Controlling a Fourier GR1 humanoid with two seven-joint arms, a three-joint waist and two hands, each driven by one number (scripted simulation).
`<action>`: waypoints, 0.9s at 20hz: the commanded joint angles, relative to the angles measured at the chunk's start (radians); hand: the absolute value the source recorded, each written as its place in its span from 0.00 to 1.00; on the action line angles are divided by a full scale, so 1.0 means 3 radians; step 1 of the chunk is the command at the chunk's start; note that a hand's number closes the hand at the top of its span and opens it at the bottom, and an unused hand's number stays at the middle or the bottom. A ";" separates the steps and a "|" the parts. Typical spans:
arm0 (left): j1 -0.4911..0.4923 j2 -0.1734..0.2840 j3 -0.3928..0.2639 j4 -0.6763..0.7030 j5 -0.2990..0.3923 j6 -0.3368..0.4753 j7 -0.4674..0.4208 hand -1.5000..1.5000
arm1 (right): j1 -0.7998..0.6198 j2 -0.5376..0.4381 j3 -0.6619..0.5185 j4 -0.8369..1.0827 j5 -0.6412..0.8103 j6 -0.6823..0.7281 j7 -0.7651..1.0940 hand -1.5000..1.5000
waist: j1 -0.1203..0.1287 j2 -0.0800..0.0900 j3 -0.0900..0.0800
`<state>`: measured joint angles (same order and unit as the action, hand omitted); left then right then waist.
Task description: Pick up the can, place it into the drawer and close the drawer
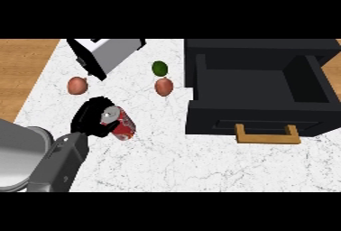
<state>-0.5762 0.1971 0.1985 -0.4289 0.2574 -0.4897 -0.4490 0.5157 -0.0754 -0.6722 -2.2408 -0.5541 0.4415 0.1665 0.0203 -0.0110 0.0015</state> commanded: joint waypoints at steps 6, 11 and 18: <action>0.0024 -0.0573 0.0020 -0.1147 0.0140 0.1323 0.0263 1.00 | 0.0144 0.0124 -0.0073 -0.0099 -0.0087 0.0097 0.0009 0.00 | 0.0016 -0.0029 0.0005; 0.0096 -0.0648 -0.0203 -0.2139 0.0136 0.1756 0.0995 1.00 | 0.0098 0.0153 -0.0043 -0.0172 -0.0042 0.0092 0.0101 0.00 | -0.0004 -0.0010 0.0001; 0.0059 -0.0655 -0.0748 -0.3136 0.0079 0.2514 0.1773 1.00 | -0.0043 0.0016 -0.0179 -0.0065 -0.0204 0.0061 0.0136 0.00 | -0.0064 0.0015 -0.0003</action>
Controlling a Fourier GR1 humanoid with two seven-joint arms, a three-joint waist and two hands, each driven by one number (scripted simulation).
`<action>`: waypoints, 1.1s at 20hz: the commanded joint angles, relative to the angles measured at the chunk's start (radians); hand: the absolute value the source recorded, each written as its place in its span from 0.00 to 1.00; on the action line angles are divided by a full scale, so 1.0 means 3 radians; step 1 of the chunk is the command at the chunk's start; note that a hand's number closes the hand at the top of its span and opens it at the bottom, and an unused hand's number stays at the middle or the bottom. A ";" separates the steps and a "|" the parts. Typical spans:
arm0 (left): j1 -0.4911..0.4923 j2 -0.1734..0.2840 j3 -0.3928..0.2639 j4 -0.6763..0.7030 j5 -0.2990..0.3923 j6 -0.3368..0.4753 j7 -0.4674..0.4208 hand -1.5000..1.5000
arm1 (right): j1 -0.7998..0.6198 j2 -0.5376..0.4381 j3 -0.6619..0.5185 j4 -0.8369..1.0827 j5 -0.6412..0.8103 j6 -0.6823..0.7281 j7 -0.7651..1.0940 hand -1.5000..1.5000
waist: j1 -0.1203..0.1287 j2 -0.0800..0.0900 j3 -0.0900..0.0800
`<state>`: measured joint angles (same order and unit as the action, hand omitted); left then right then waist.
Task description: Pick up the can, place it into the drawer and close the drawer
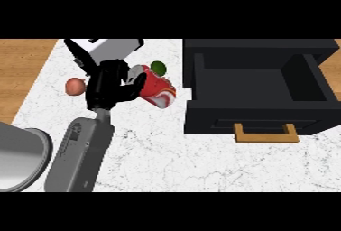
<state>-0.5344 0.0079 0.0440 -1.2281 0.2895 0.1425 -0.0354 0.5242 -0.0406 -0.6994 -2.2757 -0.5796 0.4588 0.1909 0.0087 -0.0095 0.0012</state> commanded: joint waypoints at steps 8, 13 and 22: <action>-0.0613 -0.0025 -0.0290 -0.0479 -0.0313 0.0747 0.0832 1.00 | -0.0064 0.0131 0.0141 0.0041 0.0163 0.0053 -0.0036 0.00 | -0.0064 0.0026 -0.0003; -0.0989 -0.0026 -0.0494 -0.0204 -0.0160 0.1030 0.0788 1.00 | -0.0164 -0.0087 -0.0059 0.0023 -0.0124 -0.0036 0.0136 0.00 | -0.0082 0.0031 -0.0004; -0.1586 -0.0026 -0.0452 0.0491 -0.0062 0.1094 0.0622 1.00 | -0.0136 0.0071 -0.0104 0.0090 -0.0056 0.0167 0.0061 0.00 | -0.0094 0.0033 -0.0003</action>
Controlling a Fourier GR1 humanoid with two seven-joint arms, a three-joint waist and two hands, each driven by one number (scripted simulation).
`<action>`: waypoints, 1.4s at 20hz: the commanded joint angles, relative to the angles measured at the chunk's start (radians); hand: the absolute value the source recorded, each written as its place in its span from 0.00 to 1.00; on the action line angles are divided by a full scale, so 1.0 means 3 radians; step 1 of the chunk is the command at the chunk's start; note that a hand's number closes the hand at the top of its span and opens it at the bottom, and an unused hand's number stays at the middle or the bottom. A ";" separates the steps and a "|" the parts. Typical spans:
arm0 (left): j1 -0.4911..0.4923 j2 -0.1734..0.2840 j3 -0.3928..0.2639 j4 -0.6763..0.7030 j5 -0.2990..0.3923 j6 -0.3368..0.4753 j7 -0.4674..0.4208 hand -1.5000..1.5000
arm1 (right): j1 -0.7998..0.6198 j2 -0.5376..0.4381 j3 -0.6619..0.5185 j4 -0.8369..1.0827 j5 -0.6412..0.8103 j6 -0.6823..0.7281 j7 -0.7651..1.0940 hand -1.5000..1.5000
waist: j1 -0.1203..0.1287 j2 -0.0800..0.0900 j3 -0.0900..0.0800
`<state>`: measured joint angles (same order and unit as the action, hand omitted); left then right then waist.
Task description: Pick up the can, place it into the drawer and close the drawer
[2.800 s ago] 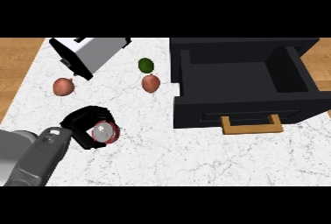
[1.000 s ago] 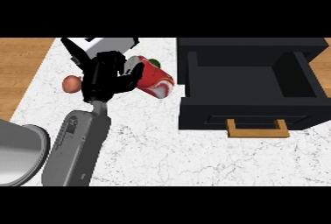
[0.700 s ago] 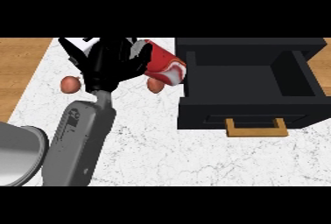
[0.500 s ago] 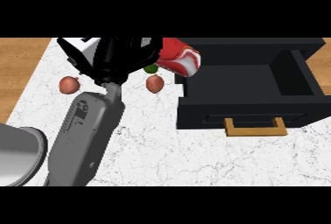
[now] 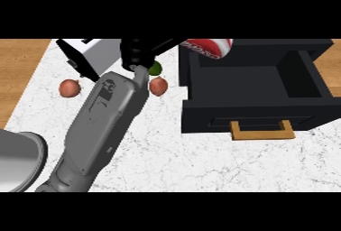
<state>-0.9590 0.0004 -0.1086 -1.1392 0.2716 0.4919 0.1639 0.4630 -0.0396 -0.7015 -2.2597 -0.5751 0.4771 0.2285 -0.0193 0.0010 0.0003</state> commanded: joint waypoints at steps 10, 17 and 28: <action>-0.0939 -0.0001 -0.0399 0.1094 0.0658 0.0391 -0.0406 1.00 | -0.0371 -0.0136 0.0045 0.0083 0.0063 -0.0147 0.0169 0.00 | -0.0072 0.0022 0.0002; -0.1086 -0.0001 -0.0743 0.1265 0.1130 0.0644 -0.0526 1.00 | -0.0107 0.0042 0.0085 -0.0220 0.0037 -0.0072 0.0202 0.00 | -0.0122 0.0016 0.0002; -0.1477 -0.0001 -0.1043 0.1882 0.1604 0.0672 -0.0709 1.00 | -0.0317 0.0125 0.0224 0.0009 0.0290 -0.0070 0.0107 0.00 | -0.0161 0.0041 0.0007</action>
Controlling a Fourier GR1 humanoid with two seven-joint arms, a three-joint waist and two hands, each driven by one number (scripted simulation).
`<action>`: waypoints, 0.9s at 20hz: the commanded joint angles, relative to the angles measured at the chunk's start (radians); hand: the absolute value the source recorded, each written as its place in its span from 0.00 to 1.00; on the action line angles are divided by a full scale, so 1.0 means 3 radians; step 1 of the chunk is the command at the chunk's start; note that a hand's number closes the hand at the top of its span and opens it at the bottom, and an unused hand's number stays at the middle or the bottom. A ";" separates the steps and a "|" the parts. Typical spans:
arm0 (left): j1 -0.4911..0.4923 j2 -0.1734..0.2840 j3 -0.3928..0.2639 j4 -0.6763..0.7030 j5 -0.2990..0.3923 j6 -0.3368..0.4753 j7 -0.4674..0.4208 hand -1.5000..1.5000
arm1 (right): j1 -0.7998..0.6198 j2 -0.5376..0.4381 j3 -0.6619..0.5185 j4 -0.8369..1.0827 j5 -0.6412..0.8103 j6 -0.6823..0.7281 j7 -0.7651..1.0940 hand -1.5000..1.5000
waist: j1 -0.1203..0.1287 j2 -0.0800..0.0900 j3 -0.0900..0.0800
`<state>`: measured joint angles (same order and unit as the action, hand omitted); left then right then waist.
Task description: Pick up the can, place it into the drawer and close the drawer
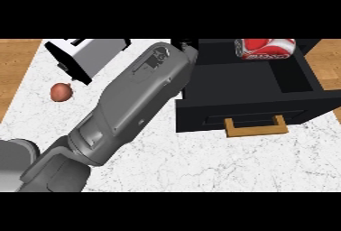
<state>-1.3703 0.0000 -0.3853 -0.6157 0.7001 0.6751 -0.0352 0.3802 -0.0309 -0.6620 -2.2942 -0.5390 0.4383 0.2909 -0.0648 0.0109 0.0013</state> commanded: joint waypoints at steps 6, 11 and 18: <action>-0.0150 0.0000 -0.0334 0.0412 0.0388 0.0048 -0.0140 1.00 | -0.0145 0.0002 0.0079 -0.0034 0.0092 -0.0063 0.0069 0.00 | -0.0075 0.0028 0.0002; -0.0187 0.0000 -0.0584 0.0392 0.0499 0.0283 -0.0044 0.00 | 0.0030 0.0020 -0.0050 0.0092 -0.0038 0.0173 -0.0091 0.00 | -0.0075 0.0004 0.0004; -0.0172 0.0000 -0.0721 0.0461 0.0675 0.0400 -0.0164 0.00 | -0.0015 -0.0016 -0.0008 -0.0187 -0.0130 -0.0049 0.0216 0.00 | -0.0090 0.0012 0.0002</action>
<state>-1.4064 0.0001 -0.5722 -0.4762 0.8749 0.7629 -0.0913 0.3540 -0.0490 -0.6610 -2.3134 -0.5542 0.4312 0.3348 -0.0892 0.0172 0.0018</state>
